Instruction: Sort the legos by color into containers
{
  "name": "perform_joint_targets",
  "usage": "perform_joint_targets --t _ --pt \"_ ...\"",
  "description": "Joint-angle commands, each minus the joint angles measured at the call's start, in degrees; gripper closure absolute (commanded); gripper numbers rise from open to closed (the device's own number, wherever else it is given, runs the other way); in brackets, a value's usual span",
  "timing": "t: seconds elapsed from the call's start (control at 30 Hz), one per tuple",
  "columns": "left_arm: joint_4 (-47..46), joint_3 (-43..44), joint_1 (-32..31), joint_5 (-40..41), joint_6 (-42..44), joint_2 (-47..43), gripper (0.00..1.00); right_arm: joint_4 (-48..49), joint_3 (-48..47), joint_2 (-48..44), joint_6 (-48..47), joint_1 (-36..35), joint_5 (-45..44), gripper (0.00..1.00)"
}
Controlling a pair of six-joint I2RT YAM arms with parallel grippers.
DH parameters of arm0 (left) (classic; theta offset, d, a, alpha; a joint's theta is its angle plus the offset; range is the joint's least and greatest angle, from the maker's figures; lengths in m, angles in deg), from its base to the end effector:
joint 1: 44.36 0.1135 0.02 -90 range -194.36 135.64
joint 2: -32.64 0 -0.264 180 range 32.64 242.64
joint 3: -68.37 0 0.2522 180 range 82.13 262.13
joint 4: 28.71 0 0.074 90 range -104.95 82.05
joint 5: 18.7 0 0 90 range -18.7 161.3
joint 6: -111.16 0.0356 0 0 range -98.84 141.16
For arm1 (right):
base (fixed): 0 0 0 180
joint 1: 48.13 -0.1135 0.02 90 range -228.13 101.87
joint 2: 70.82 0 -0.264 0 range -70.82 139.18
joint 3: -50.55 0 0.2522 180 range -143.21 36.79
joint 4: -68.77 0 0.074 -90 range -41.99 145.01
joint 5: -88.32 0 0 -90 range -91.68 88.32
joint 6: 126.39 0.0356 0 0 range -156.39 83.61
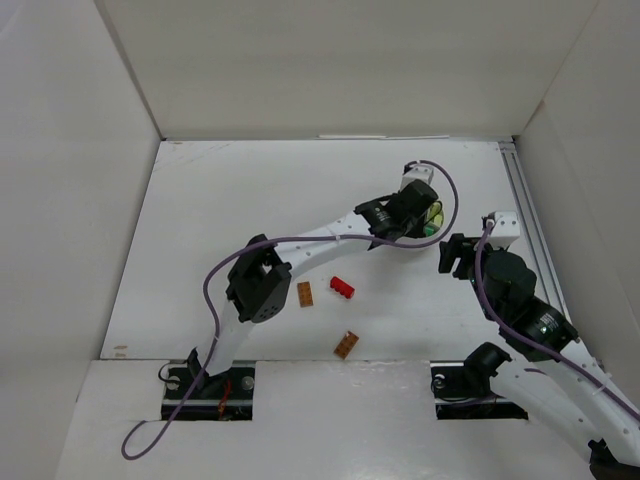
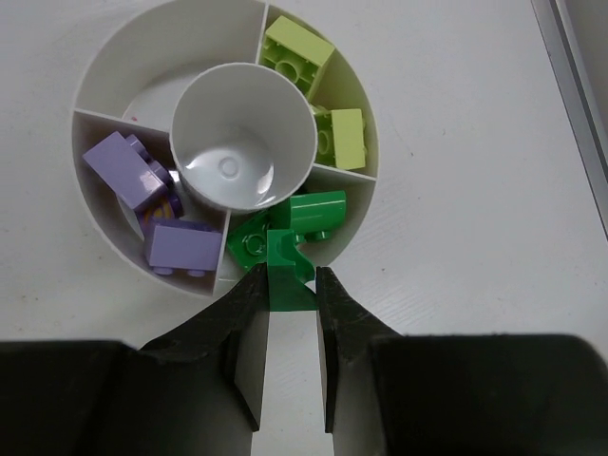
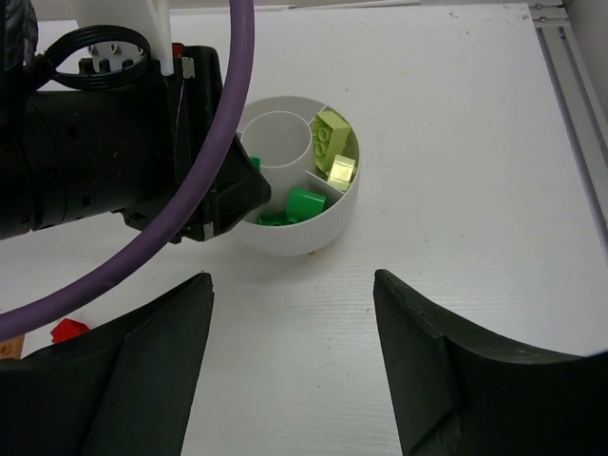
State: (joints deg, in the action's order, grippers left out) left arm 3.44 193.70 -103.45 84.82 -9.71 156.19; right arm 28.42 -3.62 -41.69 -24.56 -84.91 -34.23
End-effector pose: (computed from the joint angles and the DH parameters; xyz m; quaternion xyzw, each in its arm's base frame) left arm 0.2700 -0.4347 0.2864 0.1533 0.8499 -0.2768 0.4214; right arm 0.1061 0.0554 0.3213 0.0011 0.7818 0.0366 0.6224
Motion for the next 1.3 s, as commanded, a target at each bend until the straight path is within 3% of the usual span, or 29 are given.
perform_joint_targets --t 0.0,0.13,0.4,0.47,0.6,0.9,0.97,1.0,1.1,1.17,1.23,1.27 --pt "-1.3 0.7 0.8 0.9 -0.7 -0.1 0.89 0.8 -2.5 -1.2 0.4 0.2 -0.8 0.26" --pt "-2.5 0.0 0.8 1.4 -1.2 -0.1 0.8 0.8 -2.5 -1.2 0.4 0.2 -0.8 0.26" --pt "-3.6 0.5 0.8 2.6 -2.3 1.5 0.76 0.8 -2.5 -1.2 0.4 0.2 -0.8 0.26" --pt "-3.0 1.0 0.8 3.2 -2.3 1.5 0.67 0.8 -2.5 -1.2 0.4 0.2 -0.8 0.26" --pt "-2.5 1.6 0.8 3.7 -3.4 2.1 0.61 0.8 -2.5 -1.2 0.4 0.2 -0.8 0.26" --pt "-3.1 -1.5 0.8 2.4 -3.4 -4.4 0.58 0.8 -2.0 -1.2 0.4 0.2 0.3 0.25" --pt "-4.6 -4.6 0.8 2.4 -3.4 -8.7 0.51 1.4 -2.0 -1.7 -0.3 0.2 1.0 0.25" --pt "-4.6 -5.6 0.8 1.9 -2.7 -10.3 0.39 1.4 -2.0 -1.7 -0.3 0.2 1.5 0.21" --pt "-5.6 -11.4 0.8 3.9 -2.7 -17.7 0.25 1.9 -1.4 -1.7 -1.1 0.2 3.3 0.14" --pt "-6.2 -17.5 0.8 5.4 -3.3 -22.0 0.11 4.1 -0.9 -1.7 -2.3 0.2 5.9 0.0" --pt "-6.2 -22.4 0.8 8.1 -4.5 -29.3 0.01 5.5 -0.9 -0.4 -4.6 0.2 10.3 0.0" --pt "-6.2 -27.5 0.8 9.0 -6.3 -31.9 0.01 5.5 -0.9 0.1 -4.6 0.2 11.1 0.0"
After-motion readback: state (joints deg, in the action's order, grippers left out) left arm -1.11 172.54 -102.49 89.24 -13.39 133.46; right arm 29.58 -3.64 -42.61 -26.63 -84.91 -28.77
